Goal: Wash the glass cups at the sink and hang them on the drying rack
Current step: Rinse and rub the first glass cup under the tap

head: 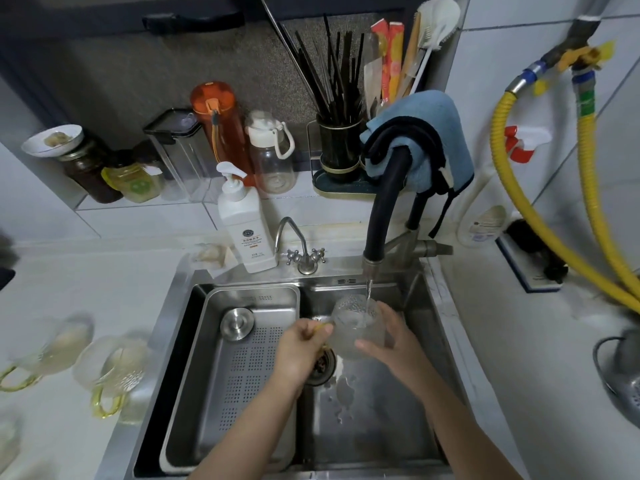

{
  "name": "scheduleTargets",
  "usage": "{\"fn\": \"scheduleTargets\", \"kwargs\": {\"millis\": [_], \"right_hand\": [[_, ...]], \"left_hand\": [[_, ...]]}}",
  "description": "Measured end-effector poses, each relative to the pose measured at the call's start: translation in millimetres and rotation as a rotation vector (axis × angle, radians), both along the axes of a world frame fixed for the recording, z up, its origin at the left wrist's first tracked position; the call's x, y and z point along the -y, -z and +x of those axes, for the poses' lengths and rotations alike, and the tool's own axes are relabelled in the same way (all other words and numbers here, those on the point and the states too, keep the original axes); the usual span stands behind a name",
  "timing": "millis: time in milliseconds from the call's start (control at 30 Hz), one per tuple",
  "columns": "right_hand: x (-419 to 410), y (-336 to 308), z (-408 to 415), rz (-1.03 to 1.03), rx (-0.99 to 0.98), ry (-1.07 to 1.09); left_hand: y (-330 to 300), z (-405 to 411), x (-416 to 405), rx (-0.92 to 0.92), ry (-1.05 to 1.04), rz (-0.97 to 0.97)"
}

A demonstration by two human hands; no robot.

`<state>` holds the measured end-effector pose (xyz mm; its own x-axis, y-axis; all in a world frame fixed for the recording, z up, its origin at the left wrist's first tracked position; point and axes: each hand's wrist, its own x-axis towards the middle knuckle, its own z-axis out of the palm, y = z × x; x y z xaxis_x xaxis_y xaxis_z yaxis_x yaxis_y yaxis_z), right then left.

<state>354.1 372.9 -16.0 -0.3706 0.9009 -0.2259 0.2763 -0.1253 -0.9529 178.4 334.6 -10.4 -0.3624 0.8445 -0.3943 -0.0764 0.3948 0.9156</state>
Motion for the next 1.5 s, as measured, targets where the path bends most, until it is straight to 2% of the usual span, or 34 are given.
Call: {"fn": "scheduleTargets", "kwargs": {"millis": [133,333,500,600,733,1033,1167,1367,1500], "right_hand": [[-1.0,4.6,14.8,0.019,-0.017,0.032],[-4.2,4.7,-0.8,0.027,0.04,0.043],[-6.0,4.4,16.1,0.044,0.052,0.095],[0.2,5.5,8.7,0.04,0.032,0.084],[-7.5,2.1,-2.4,-0.041,-0.002,0.118],[13.9,6.6,-19.2,-0.257,-0.06,0.17],[16.0,-1.3,-26.5,-0.344,-0.078,0.167],[20.2,-6.1,-35.8,-0.443,-0.074,0.138],[24.2,-5.4,-37.4,-0.464,-0.069,0.151]], "left_hand": [[5.0,10.0,1.3,-0.004,0.094,-0.023],[5.5,-1.0,-2.6,0.014,0.056,-0.009],[1.9,16.1,-10.3,0.024,0.127,-0.005],[7.0,9.2,-4.1,0.015,0.073,-0.009],[6.1,-0.9,-12.7,0.029,0.045,0.0],[3.0,-2.4,-3.8,-0.034,0.179,-0.05],[-4.6,-9.1,-2.4,-0.056,0.129,-0.041],[-14.4,-19.7,-1.1,-0.228,0.074,-0.037],[-23.1,-18.7,2.6,-0.264,0.097,-0.029]]}}
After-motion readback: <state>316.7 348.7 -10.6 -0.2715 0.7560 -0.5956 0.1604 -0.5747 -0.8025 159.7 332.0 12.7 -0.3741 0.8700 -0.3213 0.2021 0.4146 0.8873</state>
